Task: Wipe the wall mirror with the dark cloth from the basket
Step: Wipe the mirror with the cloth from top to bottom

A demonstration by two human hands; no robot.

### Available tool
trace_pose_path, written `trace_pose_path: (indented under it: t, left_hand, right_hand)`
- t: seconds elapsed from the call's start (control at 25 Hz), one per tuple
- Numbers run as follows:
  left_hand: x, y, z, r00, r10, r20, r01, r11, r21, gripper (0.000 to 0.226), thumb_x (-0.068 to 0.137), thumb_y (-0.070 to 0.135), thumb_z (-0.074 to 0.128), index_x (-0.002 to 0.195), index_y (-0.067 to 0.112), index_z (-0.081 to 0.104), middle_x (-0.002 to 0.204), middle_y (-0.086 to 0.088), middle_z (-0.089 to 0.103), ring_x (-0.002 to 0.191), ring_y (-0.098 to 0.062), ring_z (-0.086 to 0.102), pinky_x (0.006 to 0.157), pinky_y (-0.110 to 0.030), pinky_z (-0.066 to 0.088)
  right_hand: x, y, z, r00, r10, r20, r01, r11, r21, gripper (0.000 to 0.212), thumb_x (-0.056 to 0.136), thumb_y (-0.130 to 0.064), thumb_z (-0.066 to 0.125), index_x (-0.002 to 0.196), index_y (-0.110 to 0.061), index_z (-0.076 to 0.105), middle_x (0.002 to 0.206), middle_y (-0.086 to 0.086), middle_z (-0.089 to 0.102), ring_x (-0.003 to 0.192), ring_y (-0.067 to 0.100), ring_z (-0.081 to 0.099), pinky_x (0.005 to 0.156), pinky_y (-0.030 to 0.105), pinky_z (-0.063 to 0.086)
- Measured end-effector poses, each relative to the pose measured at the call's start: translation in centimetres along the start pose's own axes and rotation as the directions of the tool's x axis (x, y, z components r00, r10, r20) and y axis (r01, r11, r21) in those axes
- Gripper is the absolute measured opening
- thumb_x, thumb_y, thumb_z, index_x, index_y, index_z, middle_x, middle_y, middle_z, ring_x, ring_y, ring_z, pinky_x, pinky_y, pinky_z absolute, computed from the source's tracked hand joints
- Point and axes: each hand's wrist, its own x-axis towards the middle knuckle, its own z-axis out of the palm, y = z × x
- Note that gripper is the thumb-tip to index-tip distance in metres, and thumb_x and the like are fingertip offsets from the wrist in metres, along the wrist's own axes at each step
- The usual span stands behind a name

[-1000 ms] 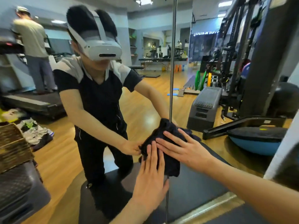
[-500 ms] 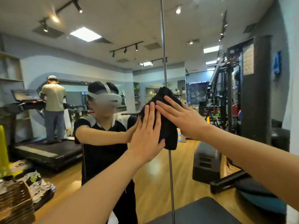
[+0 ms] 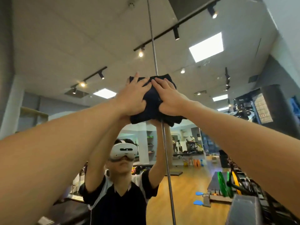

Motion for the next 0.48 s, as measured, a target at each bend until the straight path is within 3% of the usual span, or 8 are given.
trace_pose_path:
  t: [0.12,0.24,0.36,0.48]
  left_hand:
    - [0.5,-0.5,0.5,0.997,-0.004,-0.08,-0.001,0.998,-0.063,0.074,0.094,0.011,0.05,0.162,0.02,0.02,0.17,-0.002,0.014,0.157,-0.031,-0.005,0.125,-0.05,-0.007]
    - [0.3,-0.3,0.6,0.998,-0.006,-0.065,-0.002,0.993,-0.115,0.073,0.095,0.01,0.051,0.161,0.022,0.022,0.17,0.0,0.015,0.157,-0.03,-0.004,0.127,-0.054,-0.003]
    - [-0.1,0.1,0.2,0.999,-0.016,-0.038,0.011,0.991,-0.135,0.073,0.096,0.007,0.051,0.161,0.021,0.022,0.17,-0.001,0.014,0.157,-0.03,-0.005,0.127,-0.057,0.005]
    - [-0.5,0.2,0.5,0.998,-0.018,-0.056,0.009,0.988,-0.155,0.073,0.094,0.003,0.053,0.16,0.018,0.024,0.17,-0.003,0.016,0.157,-0.03,-0.003,0.126,-0.057,0.005]
  right_hand:
    - [0.5,0.9,0.1,0.997,-0.026,-0.067,0.033,0.994,0.101,0.09,0.091,-0.012,0.06,0.166,-0.023,0.012,0.174,-0.004,0.006,0.16,0.022,-0.007,0.13,0.051,0.012]
    - [0.1,0.9,1.0,0.979,-0.014,-0.203,0.051,0.983,0.178,0.081,0.09,-0.016,0.056,0.164,-0.025,0.025,0.172,-0.005,0.018,0.16,0.019,0.003,0.127,0.049,0.018]
    - [-0.5,0.3,2.2,0.945,-0.015,-0.328,0.076,0.982,0.173,0.078,0.082,-0.028,0.043,0.16,-0.022,0.036,0.167,-0.002,0.032,0.158,0.021,0.014,0.128,0.051,0.022]
    - [-0.8,0.0,3.0,0.914,-0.005,-0.405,0.076,0.984,0.161,0.078,0.078,-0.03,0.043,0.156,-0.022,0.044,0.163,-0.002,0.04,0.156,0.023,0.022,0.125,0.052,0.029]
